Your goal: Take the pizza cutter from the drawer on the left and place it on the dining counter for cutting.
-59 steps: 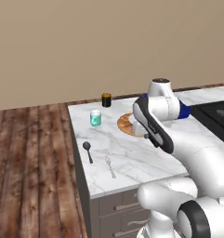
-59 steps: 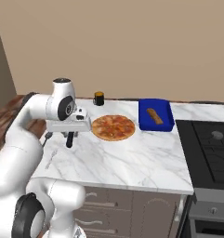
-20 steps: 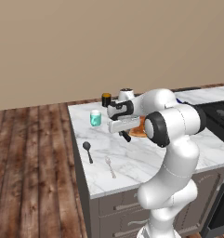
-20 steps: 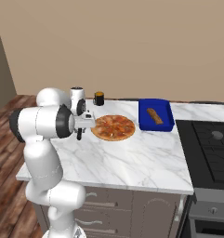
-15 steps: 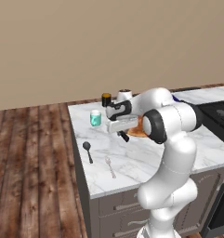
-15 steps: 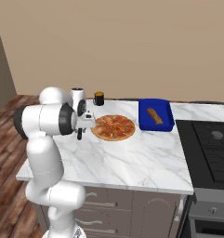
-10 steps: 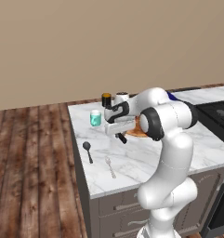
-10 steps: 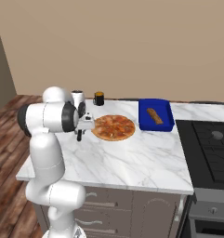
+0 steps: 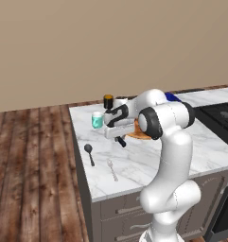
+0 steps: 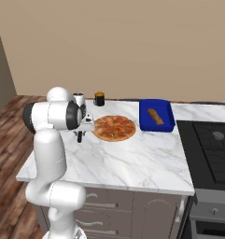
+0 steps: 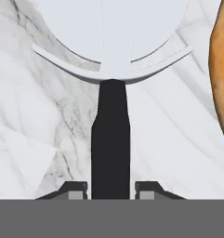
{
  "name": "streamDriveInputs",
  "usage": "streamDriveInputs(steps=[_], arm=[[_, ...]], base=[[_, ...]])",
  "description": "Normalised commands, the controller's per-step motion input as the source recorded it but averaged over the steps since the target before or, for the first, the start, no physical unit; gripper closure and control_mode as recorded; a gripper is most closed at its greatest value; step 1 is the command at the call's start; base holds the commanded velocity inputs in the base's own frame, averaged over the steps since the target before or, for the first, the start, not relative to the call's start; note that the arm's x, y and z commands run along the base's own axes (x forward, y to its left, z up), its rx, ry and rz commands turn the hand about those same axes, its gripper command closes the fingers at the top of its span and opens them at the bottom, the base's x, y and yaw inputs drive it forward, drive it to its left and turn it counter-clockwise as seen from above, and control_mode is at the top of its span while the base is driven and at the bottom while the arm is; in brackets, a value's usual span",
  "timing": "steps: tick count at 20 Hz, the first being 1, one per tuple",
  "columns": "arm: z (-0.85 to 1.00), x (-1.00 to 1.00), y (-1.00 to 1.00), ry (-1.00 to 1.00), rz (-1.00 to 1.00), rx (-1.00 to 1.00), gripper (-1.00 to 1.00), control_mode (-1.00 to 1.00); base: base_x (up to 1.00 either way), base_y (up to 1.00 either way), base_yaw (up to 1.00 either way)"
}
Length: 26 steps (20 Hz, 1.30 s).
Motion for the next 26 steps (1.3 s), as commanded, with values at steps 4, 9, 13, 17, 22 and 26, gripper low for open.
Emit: streamDriveInputs(steps=[4, 9, 13, 17, 22, 26], arm=[[-0.04, 0.15, 0.01, 0.00, 0.00, 0.00, -1.00, -1.00], [0.00, 0.01, 0.00, 0.00, 0.00, 0.00, -1.00, -1.00], [0.00, 0.02, 0.00, 0.00, 0.00, 0.00, -1.00, -1.00], [0.14, -0.05, 0.00, 0.00, 0.00, 0.00, -1.00, -1.00], [0.39, -0.23, 0.00, 0.00, 0.00, 0.00, -1.00, -1.00], [0.51, -0.34, 0.00, 0.00, 0.00, 0.00, -1.00, -1.00]], base=[[0.00, 0.00, 0.00], [0.00, 0.00, 0.00], [0.00, 0.00, 0.00], [0.00, 0.00, 0.00], [0.00, 0.00, 0.00], [0.00, 0.00, 0.00]])
